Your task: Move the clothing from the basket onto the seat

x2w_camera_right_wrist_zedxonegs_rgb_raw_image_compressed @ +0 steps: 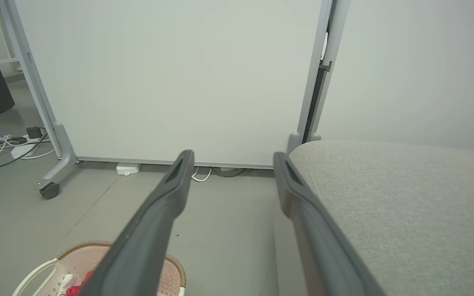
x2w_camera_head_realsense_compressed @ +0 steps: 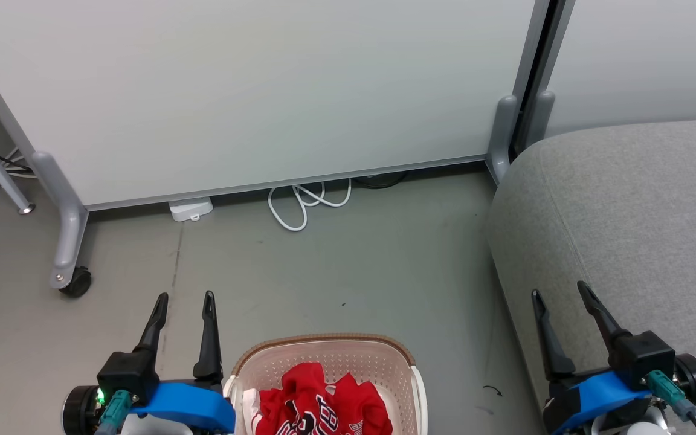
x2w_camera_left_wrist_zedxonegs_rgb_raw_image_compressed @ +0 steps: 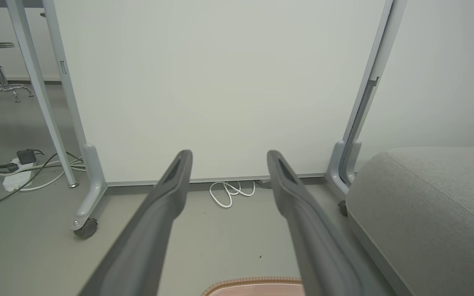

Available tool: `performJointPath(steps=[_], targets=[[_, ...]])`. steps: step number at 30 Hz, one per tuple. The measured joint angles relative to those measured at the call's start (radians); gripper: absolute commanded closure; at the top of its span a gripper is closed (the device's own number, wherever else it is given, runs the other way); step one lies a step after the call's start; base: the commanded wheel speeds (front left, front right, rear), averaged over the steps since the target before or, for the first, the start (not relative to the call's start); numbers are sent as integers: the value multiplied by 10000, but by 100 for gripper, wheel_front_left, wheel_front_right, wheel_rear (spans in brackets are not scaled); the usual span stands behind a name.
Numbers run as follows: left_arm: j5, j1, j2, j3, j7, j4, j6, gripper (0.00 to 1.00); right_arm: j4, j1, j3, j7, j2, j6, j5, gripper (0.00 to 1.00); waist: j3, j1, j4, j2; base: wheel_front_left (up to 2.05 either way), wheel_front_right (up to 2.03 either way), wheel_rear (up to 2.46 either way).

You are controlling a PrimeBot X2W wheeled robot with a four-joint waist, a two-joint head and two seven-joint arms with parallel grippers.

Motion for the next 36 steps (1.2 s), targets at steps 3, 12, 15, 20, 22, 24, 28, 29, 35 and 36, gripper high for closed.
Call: performJointPath(steps=[3, 12, 15, 20, 22, 24, 28, 29, 35, 36], targets=[[219, 1, -17, 0, -29, 12, -33, 0, 19, -4, 27, -38, -4, 2, -238, 0, -16, 0, -9, 0, 0, 0, 0], [700, 9, -52, 21, -148, 19, -44, 0, 15, -7, 77, -190, -8, 12, -744, 0, -34, 0, -28, 0, 0, 0, 0], [736, 11, -63, 38, -148, 17, -63, 0, 13, -6, 81, -190, -8, 12, -744, 0, -33, 0, -28, 0, 0, 0, 0], [763, 11, -86, 84, -148, 19, -73, 0, 15, -7, 75, -192, -10, 12, -740, 0, -25, 0, -30, -1, 0, 0, 0], [765, 12, -88, 107, -148, 23, -75, 0, 17, -7, 77, -192, -10, 12, -731, 0, -21, 0, -34, 0, 0, 0, 0], [765, 12, -94, 136, -148, 44, -88, 0, 19, -8, 82, -192, -10, 12, -729, 0, -11, 0, -44, 0, 0, 0, 0], [562, 23, -117, 278, -150, 299, -146, 0, 21, -132, 261, -203, -12, 12, -681, 0, 54, 0, -167, 0, 0, 0, 0], [529, 24, -121, 305, -150, 407, -159, 0, 21, -186, 372, -207, -13, 12, -686, 0, 92, 0, -228, 0, 0, 0, 0], [359, -383, -46, 447, -159, 1327, -255, 0, -161, -692, 957, -209, -15, 12, -830, 0, 586, 0, -748, 0, 0, 0, 0], [334, -470, -36, 443, -161, 1517, -280, 0, -205, -765, 1012, -209, -13, 12, -830, 0, 700, 0, -840, 0, 0, 0, 0]])
